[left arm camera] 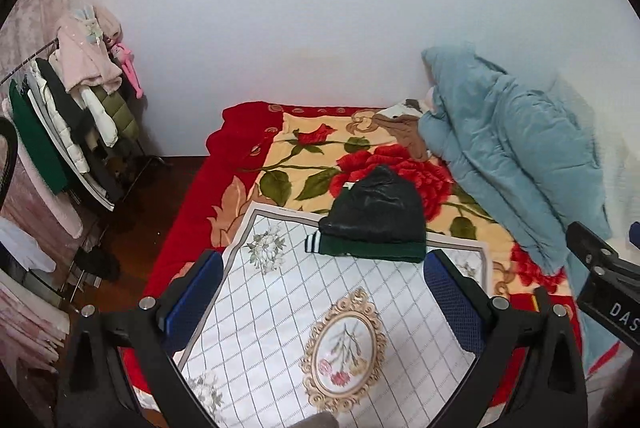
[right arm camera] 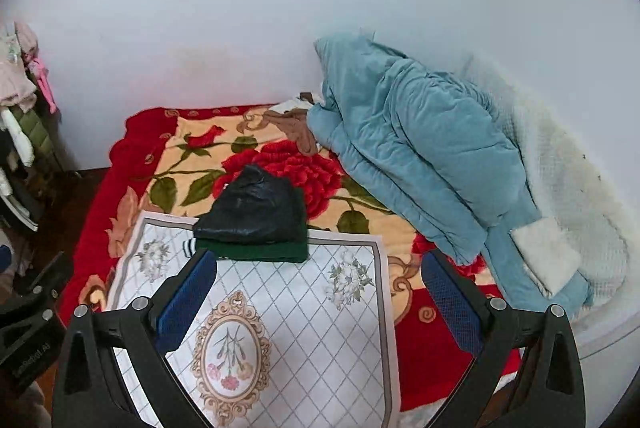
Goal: Fold large clothes
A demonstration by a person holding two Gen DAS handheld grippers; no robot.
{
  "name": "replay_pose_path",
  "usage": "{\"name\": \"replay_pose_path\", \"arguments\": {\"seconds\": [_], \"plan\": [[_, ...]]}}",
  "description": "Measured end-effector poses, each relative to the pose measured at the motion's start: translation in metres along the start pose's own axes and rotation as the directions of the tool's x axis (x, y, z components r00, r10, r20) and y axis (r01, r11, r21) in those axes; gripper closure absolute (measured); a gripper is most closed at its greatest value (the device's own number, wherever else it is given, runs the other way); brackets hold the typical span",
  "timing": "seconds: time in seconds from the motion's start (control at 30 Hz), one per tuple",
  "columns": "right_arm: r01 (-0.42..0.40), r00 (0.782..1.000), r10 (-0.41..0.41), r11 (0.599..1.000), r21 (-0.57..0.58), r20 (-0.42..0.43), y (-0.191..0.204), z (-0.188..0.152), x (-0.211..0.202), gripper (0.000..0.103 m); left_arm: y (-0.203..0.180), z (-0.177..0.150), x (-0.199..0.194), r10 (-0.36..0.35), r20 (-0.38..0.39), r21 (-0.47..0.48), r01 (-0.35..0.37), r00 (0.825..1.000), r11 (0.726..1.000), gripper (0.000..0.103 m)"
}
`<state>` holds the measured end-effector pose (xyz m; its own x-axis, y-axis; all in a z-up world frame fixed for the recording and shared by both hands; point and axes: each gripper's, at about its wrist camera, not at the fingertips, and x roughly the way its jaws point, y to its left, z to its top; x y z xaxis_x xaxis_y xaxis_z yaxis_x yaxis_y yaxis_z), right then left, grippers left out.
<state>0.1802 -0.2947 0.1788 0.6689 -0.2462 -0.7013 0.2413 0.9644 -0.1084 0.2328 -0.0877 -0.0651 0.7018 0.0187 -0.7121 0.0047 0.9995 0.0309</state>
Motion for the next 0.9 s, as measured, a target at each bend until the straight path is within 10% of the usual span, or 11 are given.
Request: {"name": "replay_pose_path", "arguments": {"seconds": [0.9], "plan": [[-0.036,0.992,0.037,0.999,-0.005,0.120,-0.029,-0.015,-0.120,0.000,0.003,-0.012,-0.089,0.014,0.096,-0.035,-0.010,0.995,0.999,0.001]]}}
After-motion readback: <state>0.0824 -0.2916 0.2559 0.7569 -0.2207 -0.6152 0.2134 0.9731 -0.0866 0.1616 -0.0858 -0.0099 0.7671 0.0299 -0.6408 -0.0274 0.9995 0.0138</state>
